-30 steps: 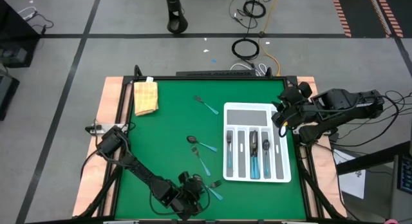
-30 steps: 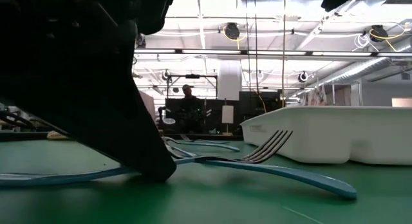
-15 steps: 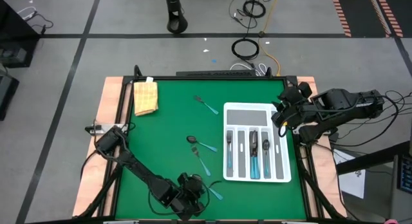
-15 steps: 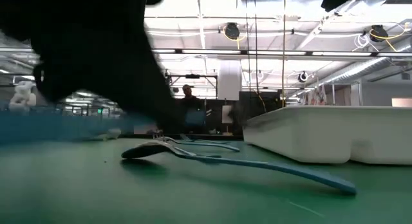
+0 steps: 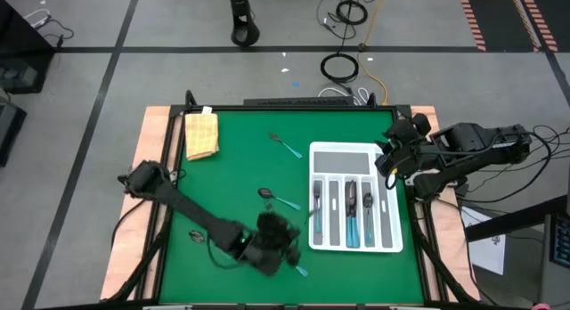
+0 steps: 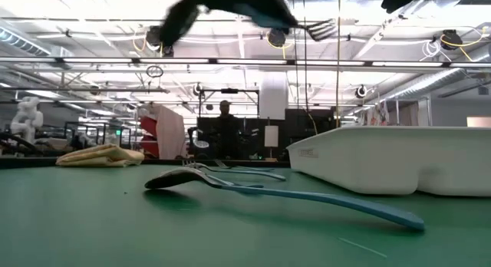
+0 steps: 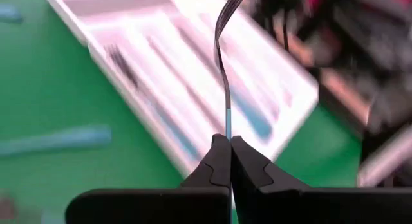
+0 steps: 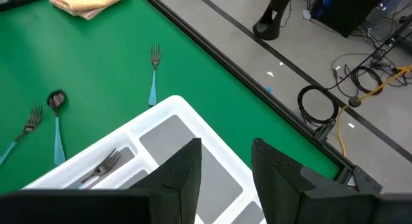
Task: Sort silverware
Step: Put the bottom blue fork into the tray
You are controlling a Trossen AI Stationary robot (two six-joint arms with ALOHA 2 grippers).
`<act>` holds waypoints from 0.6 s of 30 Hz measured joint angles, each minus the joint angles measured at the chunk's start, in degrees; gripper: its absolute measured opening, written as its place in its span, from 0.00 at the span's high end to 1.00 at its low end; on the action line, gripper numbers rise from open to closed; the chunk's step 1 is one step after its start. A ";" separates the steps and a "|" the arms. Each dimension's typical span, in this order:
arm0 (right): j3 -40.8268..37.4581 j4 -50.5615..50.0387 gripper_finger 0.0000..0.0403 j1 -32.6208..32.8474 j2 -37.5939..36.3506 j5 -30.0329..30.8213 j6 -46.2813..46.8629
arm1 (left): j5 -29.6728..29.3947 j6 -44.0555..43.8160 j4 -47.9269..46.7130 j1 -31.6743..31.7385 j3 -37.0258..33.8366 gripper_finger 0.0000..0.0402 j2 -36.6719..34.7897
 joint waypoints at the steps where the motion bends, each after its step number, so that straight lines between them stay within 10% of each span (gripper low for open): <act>1: -0.01 0.11 0.69 0.01 -0.04 -0.01 0.25 | -0.46 0.04 1.47 1.67 0.03 1.00 -0.11; 8: 0.02 0.84 0.69 0.19 -0.38 0.02 -0.15 | 6.61 2.14 18.04 10.92 -1.00 1.00 3.93; 18: -0.01 0.82 0.69 0.21 -0.65 -0.06 -1.59 | 11.37 -13.49 17.31 14.43 -1.04 1.00 7.67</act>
